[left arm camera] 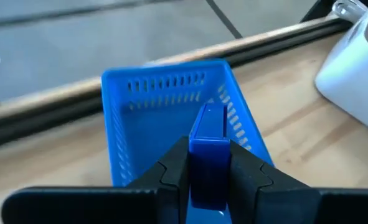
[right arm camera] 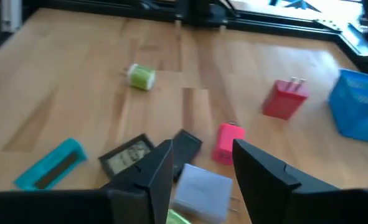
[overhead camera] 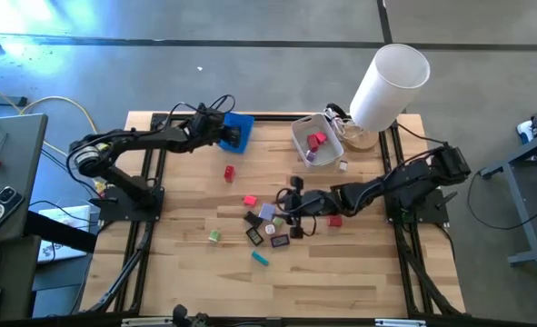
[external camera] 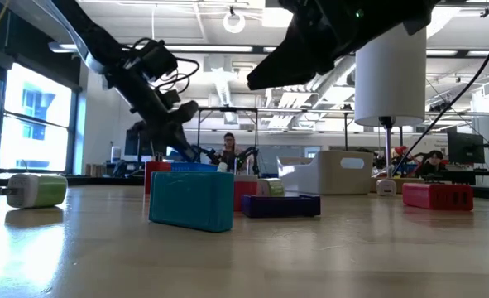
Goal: Pick & Place Office items
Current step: Put the blue digital timer into the blue bin
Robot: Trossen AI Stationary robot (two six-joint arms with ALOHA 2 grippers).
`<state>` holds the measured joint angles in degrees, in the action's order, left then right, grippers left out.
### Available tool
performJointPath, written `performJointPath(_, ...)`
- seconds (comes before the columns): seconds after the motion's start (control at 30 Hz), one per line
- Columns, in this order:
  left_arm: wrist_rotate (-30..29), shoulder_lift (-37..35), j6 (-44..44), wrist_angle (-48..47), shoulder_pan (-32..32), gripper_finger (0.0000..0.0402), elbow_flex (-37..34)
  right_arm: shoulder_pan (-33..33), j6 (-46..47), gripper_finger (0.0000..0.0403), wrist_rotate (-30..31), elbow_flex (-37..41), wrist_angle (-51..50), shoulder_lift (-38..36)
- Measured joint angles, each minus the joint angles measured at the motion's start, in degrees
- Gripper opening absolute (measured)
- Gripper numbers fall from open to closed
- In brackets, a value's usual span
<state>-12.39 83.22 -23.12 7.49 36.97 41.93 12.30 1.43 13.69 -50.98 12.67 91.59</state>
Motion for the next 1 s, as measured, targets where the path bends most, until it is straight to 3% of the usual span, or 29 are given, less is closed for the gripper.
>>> performJointPath(0.27,0.2,3.7,7.3,5.7,-1.1,0.0070,0.0,0.9,0.2,0.0153,-6.4,0.0,-0.2,0.0)
performJointPath(0.57,0.1,5.0,14.0,5.6,-1.2,0.0071,0.0,2.4,-0.7,0.0153,-6.4,0.3,-0.4,0.0)
performJointPath(1.0,-0.4,5.0,13.0,4.3,-1.1,0.0072,0.0,1.8,0.2,0.0153,-6.3,2.5,2.2,0.0)
